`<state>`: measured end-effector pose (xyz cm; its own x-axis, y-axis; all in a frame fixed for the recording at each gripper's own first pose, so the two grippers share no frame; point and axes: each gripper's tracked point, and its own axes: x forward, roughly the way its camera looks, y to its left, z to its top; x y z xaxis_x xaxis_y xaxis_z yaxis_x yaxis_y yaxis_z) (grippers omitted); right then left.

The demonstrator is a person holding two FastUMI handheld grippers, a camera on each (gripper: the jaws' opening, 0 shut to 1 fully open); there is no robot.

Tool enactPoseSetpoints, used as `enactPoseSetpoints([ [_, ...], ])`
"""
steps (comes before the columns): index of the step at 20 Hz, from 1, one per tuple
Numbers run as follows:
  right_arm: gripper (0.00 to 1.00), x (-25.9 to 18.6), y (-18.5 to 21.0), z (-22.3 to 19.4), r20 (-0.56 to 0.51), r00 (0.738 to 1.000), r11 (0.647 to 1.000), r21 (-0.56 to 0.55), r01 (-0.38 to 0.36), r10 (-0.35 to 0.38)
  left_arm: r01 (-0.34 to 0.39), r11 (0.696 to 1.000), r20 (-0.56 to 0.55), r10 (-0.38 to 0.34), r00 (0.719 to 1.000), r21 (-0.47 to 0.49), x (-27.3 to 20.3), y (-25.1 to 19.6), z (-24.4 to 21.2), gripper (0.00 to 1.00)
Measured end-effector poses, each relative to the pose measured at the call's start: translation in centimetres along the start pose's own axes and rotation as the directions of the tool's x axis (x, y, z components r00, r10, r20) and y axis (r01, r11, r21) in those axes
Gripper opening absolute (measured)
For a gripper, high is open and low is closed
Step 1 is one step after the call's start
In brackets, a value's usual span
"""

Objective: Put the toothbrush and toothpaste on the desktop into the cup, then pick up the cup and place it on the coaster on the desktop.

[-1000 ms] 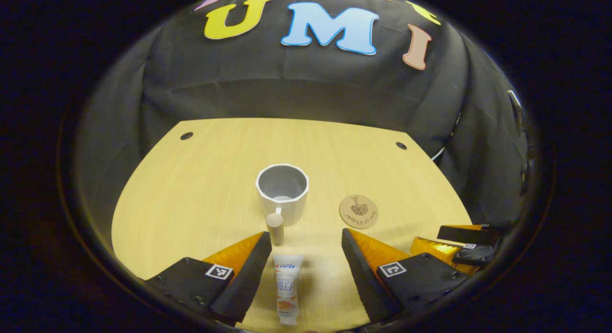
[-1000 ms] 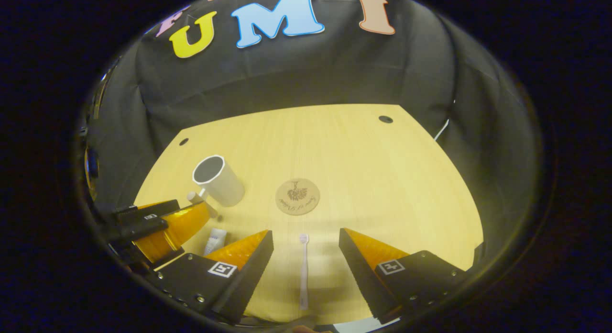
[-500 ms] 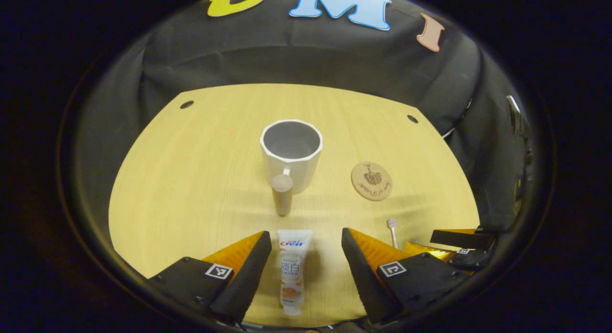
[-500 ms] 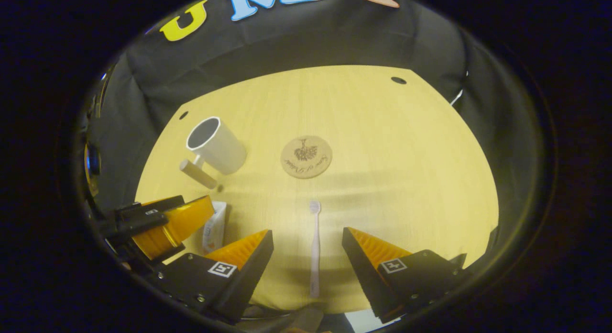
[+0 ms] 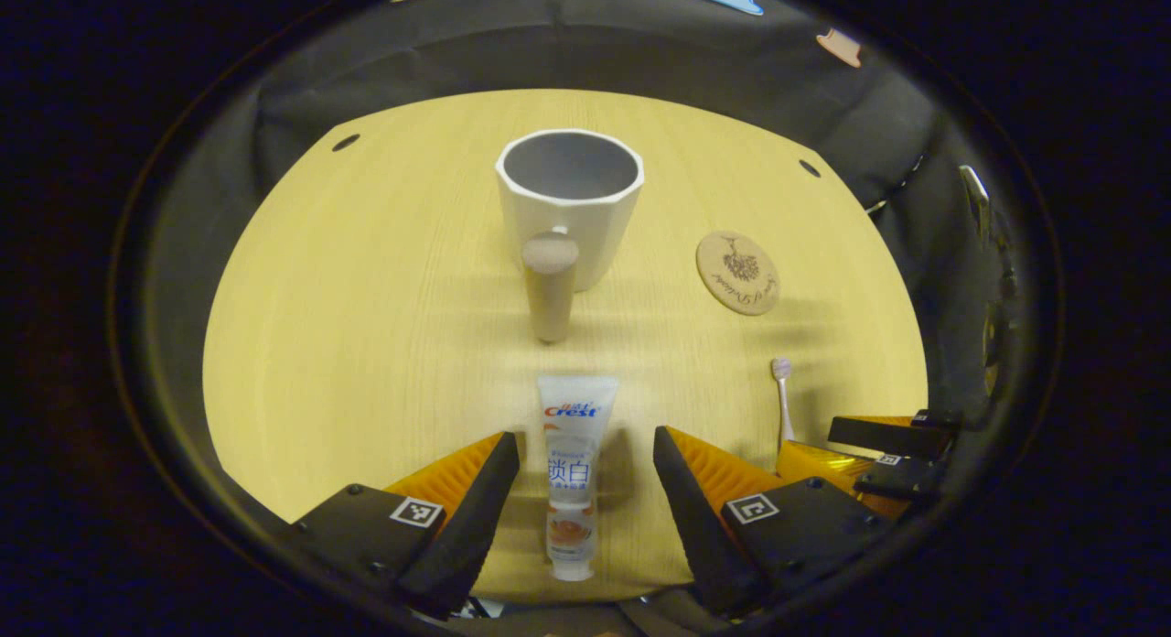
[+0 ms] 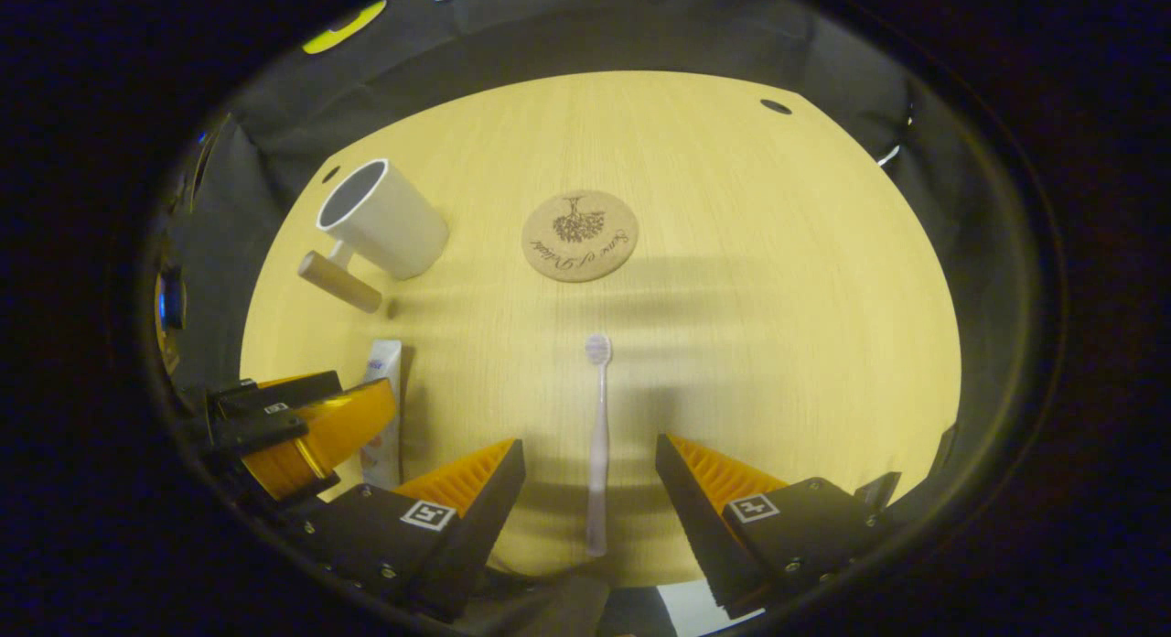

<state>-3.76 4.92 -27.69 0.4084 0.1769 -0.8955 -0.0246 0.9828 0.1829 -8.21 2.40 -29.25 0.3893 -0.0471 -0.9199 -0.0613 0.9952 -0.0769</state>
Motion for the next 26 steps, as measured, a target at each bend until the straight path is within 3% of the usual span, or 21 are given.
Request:
enactPoseSetpoints([
  [6,0.89,1.8,0.3,-1.4,-0.087,0.996,1.000,-0.027,0.009,-0.012,0.009,1.000,-0.077,-0.010,0.997,-0.006,1.1,0.0,-1.5,0.95],
  [7,0.77,1.9,0.7,-1.6,-0.098,0.995,1.000,-0.022,-0.003,0.001,0.010,1.000,-0.083,-0.010,0.997,-0.007,1.2,0.0,-1.6,0.93],
  [13,0.72,2.5,0.5,-2.3,-0.131,0.991,0.999,-0.036,0.025,-0.030,0.006,1.000,-0.132,-0.010,0.991,-0.027,1.8,0.3,-2.6,0.95],
  [15,0.70,2.4,0.0,-2.0,-0.125,0.991,0.999,-0.021,0.043,-0.045,-0.002,1.000,-0.130,-0.001,0.991,-0.022,1.9,0.6,-2.5,0.89],
  [16,0.54,2.4,-0.1,-2.1,-0.133,0.990,0.999,-0.019,0.046,-0.048,-0.004,1.000,-0.133,0.001,0.991,-0.021,1.9,0.7,-2.5,0.81],
  [17,0.52,2.6,-0.2,-2.0,-0.133,0.990,0.999,-0.022,0.047,-0.049,-0.004,1.000,-0.133,0.001,0.991,-0.018,1.9,0.7,-2.5,0.76],
  [18,0.52,2.6,-0.4,-2.0,-0.135,0.989,0.998,-0.026,0.050,-0.053,-0.010,1.000,-0.132,0.008,0.991,-0.012,1.9,0.8,-2.4,0.80],
  [20,0.51,2.9,-1.1,-2.1,-0.133,0.987,0.996,-0.022,0.088,-0.090,-0.016,1.000,-0.132,0.015,0.991,-0.004,2.0,1.1,-2.3,0.76],
  [21,0.27,2.5,-1.0,-2.4,-0.149,0.985,0.996,-0.015,0.088,-0.089,-0.017,1.000,-0.132,0.017,0.991,0.002,2.0,1.1,-2.5,0.72],
  [22,0.23,2.5,-1.0,-2.4,-0.155,0.985,0.997,-0.021,0.075,-0.078,-0.019,1.000,-0.126,0.019,0.992,0.003,2.1,1.2,-2.6,0.68],
  [24,0.23,2.5,-1.5,-2.4,-0.158,0.983,0.996,-0.031,0.085,-0.089,-0.029,1.000,-0.128,0.029,0.991,0.004,2.0,1.6,-2.5,0.45],
  [26,0.12,2.1,-1.0,-2.3,-0.162,0.985,0.998,0.002,0.060,-0.059,-0.032,0.999,-0.124,0.034,0.992,0.018,1.9,1.6,-2.5,0.46],
])
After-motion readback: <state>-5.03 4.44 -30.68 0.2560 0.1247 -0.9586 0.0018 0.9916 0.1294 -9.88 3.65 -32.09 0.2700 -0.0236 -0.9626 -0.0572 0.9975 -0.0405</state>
